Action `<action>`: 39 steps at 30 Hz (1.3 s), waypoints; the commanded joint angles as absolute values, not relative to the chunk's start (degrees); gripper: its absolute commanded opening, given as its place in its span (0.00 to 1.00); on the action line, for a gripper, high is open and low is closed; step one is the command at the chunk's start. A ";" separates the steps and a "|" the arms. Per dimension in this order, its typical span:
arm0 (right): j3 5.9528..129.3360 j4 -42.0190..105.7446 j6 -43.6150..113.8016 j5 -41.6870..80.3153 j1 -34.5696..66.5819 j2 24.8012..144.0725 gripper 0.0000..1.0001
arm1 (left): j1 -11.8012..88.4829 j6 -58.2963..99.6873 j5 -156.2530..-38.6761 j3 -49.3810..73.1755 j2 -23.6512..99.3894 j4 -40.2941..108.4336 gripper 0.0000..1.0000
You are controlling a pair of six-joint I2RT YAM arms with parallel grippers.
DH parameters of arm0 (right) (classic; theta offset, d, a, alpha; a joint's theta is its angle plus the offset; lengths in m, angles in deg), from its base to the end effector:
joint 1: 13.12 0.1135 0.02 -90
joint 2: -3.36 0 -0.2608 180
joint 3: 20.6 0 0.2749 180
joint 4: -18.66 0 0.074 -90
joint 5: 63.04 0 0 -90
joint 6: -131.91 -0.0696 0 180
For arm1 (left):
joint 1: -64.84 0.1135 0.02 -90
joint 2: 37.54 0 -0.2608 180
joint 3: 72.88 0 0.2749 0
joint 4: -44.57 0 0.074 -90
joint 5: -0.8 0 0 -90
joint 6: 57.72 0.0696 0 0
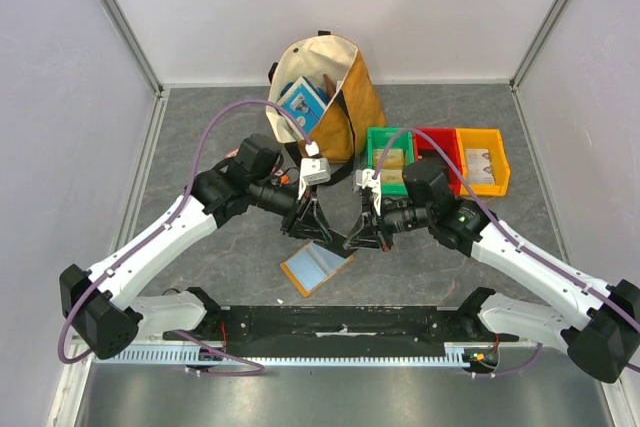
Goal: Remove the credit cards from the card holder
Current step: Place the credit card in the storage box.
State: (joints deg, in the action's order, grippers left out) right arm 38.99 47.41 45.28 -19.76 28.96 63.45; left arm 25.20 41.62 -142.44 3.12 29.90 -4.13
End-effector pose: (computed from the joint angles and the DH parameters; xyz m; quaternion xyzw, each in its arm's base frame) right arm 0.1672 0.2193 0.2777 -0.4909 0.6531 0.4766 0.3246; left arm 0.1802 -0.2217 0.3207 0.5079 0.6595 -0.4907 0.2575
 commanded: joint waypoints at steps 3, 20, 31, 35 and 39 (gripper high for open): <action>41.58 47.53 47.09 -21.03 28.80 63.56 0.00 | 24.85 43.79 -145.90 5.21 31.98 -4.24 0.19; 32.80 31.90 33.67 -12.69 27.40 55.57 0.63 | 25.38 13.05 -125.18 -16.57 12.06 28.25 0.02; 14.70 1.85 9.31 5.23 27.13 45.46 0.83 | 25.11 -5.15 -109.60 -31.70 -1.06 52.42 0.02; 12.14 -5.37 4.13 5.86 27.22 45.72 0.84 | 25.03 -10.43 -109.07 -35.39 -0.28 61.83 0.02; 10.56 -11.61 0.61 6.91 27.13 47.12 0.81 | 25.02 -15.27 -109.77 -38.12 1.57 69.39 0.02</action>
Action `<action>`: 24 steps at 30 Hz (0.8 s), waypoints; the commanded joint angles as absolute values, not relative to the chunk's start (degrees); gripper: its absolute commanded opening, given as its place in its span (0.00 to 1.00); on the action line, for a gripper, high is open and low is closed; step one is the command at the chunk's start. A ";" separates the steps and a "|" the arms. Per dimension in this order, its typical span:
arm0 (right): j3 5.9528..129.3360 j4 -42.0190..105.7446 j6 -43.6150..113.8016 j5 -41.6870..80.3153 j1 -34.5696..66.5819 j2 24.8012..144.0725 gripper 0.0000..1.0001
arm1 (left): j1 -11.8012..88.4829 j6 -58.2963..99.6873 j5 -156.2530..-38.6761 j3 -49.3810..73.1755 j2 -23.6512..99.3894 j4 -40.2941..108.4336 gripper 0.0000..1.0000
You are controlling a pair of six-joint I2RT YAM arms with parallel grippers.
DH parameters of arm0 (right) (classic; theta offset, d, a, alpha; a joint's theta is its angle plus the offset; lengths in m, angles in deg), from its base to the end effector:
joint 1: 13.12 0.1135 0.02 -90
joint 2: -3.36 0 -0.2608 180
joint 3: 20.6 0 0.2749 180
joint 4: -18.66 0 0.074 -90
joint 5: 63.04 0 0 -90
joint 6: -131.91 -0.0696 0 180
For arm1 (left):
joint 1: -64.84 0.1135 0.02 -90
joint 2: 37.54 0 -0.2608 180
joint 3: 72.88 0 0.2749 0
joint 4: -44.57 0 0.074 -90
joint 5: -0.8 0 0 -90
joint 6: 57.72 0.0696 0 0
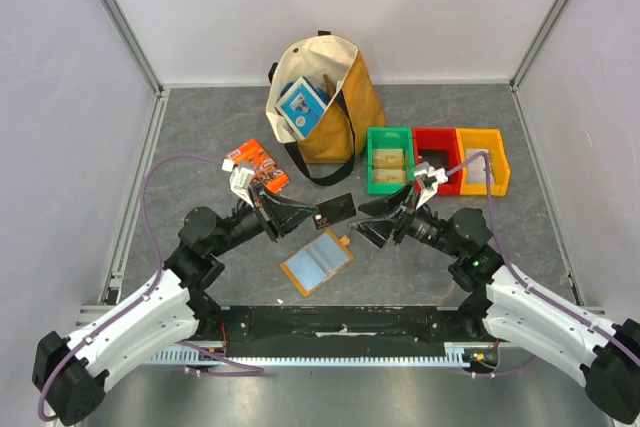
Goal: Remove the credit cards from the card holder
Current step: Place the credit card in the storage box.
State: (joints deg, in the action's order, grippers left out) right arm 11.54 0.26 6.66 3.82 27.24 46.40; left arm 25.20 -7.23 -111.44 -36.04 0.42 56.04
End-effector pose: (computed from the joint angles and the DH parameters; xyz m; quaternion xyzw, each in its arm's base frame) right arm 0.1622 0.1738 0.2575 -0.1794 0.6386 0.5560 0.5009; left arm 0.1568 -0.1641 0.2934 0.1488 0.6283 -0.5753 0.5022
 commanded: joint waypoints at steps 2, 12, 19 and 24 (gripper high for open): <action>10.20 -14.60 -0.89 7.53 27.13 48.26 0.80 | 24.94 -16.59 -110.12 -38.56 2.36 71.16 0.02; 11.35 -23.31 -4.85 4.28 27.05 54.60 0.35 | 24.67 -18.00 -110.82 -38.91 3.86 73.27 0.02; 13.19 -14.89 -0.64 5.59 27.05 52.76 0.00 | 24.76 -14.67 -107.49 -36.38 3.34 61.89 0.18; 17.31 3.90 6.48 10.25 25.21 49.33 0.00 | 25.73 -5.88 -101.26 -29.09 0.44 42.29 0.59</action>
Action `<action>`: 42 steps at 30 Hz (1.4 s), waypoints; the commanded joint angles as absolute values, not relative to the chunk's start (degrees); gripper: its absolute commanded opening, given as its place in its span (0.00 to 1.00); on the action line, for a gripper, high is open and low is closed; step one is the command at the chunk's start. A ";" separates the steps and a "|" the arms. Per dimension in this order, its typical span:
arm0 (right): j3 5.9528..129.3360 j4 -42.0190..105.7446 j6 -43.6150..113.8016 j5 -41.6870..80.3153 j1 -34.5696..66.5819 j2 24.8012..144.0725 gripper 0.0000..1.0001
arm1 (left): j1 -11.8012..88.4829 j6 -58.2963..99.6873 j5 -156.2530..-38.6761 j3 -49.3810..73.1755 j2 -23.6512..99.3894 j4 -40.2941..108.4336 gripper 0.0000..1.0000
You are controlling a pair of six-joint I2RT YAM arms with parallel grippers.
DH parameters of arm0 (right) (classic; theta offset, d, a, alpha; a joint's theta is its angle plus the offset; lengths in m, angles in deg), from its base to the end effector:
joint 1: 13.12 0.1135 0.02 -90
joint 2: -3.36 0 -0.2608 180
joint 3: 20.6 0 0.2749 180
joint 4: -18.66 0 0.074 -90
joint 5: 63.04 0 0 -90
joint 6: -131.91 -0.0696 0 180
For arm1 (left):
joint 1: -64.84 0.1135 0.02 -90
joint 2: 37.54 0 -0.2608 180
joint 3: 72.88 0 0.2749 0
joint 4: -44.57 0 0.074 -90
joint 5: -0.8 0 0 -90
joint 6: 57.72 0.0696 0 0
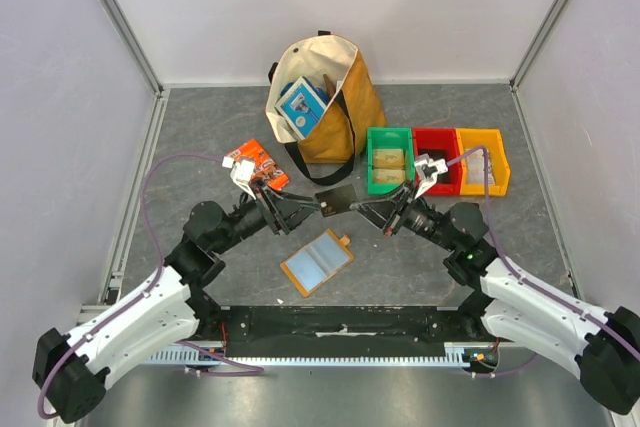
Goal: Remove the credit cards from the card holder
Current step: Place the credit card in the storage box.
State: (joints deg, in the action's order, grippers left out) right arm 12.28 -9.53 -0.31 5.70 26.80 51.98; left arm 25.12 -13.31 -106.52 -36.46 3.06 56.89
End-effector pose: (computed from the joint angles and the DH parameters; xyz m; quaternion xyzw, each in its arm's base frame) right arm 0.1738 0.1784 0.2646 -0.1314 0.6183 0.5905 0.5018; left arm 0.1677 -0.1662 0.2831 0.0804 0.6526 -0.5786 0.4825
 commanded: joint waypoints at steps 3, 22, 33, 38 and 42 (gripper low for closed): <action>20.48 14.18 10.43 14.72 23.27 47.83 0.00 | 26.87 -1.75 -97.21 -25.04 -0.88 32.35 0.71; 37.27 36.81 17.47 30.56 -9.15 64.43 0.00 | 48.04 11.27 -114.75 -21.42 3.42 8.41 0.82; 42.11 35.22 23.63 10.19 -16.55 82.97 0.00 | 50.43 11.01 -116.63 -22.83 2.37 8.76 0.78; 41.23 32.15 22.93 3.32 -16.55 87.99 0.00 | 50.51 11.00 -116.36 -23.18 2.01 9.03 0.78; 41.49 32.32 22.40 3.92 -16.55 89.31 0.08 | 50.51 10.83 -114.96 -23.53 1.58 9.03 0.77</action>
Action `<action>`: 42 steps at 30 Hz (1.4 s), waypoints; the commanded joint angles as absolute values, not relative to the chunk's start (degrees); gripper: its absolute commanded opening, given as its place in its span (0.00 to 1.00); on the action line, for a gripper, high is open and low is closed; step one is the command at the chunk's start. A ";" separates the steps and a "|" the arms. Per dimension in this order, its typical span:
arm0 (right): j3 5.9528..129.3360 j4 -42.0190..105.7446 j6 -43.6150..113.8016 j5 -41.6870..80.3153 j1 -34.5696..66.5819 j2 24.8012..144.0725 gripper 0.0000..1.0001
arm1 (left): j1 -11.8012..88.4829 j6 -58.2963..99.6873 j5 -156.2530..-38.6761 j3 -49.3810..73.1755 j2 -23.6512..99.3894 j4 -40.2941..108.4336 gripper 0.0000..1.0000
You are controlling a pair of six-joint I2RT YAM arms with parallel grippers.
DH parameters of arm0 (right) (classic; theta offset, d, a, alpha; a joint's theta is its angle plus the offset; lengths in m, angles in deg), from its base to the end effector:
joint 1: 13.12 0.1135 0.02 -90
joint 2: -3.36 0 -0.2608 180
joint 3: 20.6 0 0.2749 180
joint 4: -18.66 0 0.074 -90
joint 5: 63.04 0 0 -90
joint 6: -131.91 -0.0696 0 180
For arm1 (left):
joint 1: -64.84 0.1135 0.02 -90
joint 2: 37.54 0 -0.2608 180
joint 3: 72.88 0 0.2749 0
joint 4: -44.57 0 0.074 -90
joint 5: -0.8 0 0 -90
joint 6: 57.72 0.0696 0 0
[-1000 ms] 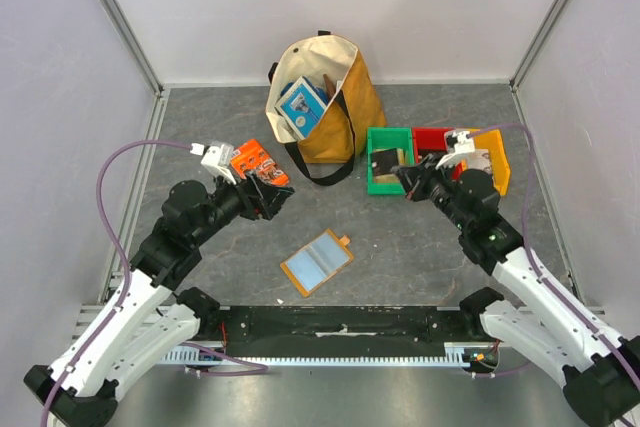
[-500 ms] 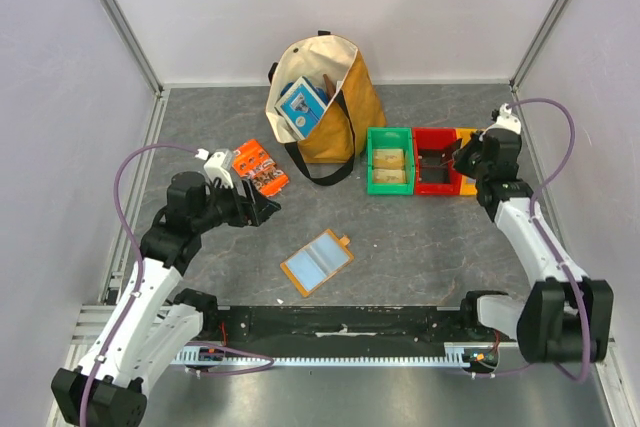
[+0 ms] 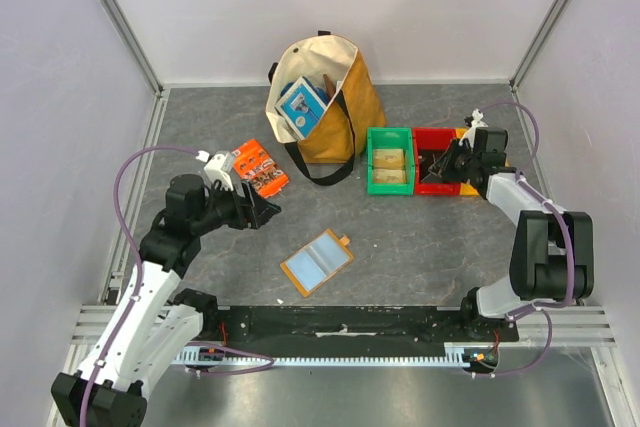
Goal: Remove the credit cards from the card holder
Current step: Place the credit card in the storage box, then remove the credit card from the card holder.
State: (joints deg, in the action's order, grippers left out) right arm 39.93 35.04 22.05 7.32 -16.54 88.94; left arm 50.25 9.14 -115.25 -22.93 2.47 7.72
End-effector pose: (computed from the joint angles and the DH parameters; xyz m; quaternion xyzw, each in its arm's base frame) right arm 0.3543 0.0023 0.1648 0.1125 0.8938 0.2118 0.3789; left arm 0.1982 -0.0832 0.2668 0.0557 0.8368 -0.3466 0.4202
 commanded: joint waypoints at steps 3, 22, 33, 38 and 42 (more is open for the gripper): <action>42.28 35.56 22.66 8.65 -16.55 87.65 0.42 | 50.51 10.39 -114.34 -23.79 1.14 9.46 0.77; 42.03 47.44 21.79 11.58 4.69 66.03 0.75 | 37.70 -13.69 -116.02 -36.02 3.76 25.90 0.77; 34.73 37.61 13.79 15.08 30.01 69.00 0.70 | 25.21 -13.43 -103.54 -35.92 16.24 27.84 0.74; 32.79 32.51 13.17 16.84 37.32 76.20 0.67 | 23.18 -12.64 -101.95 -36.89 19.41 27.57 0.63; 31.83 31.79 13.69 18.52 38.38 80.69 0.66 | 22.30 -12.37 -101.25 -37.95 20.56 27.05 0.54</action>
State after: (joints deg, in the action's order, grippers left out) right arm 32.85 35.89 14.25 15.45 37.73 77.94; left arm 23.21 -12.39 -103.88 -36.90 19.61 25.35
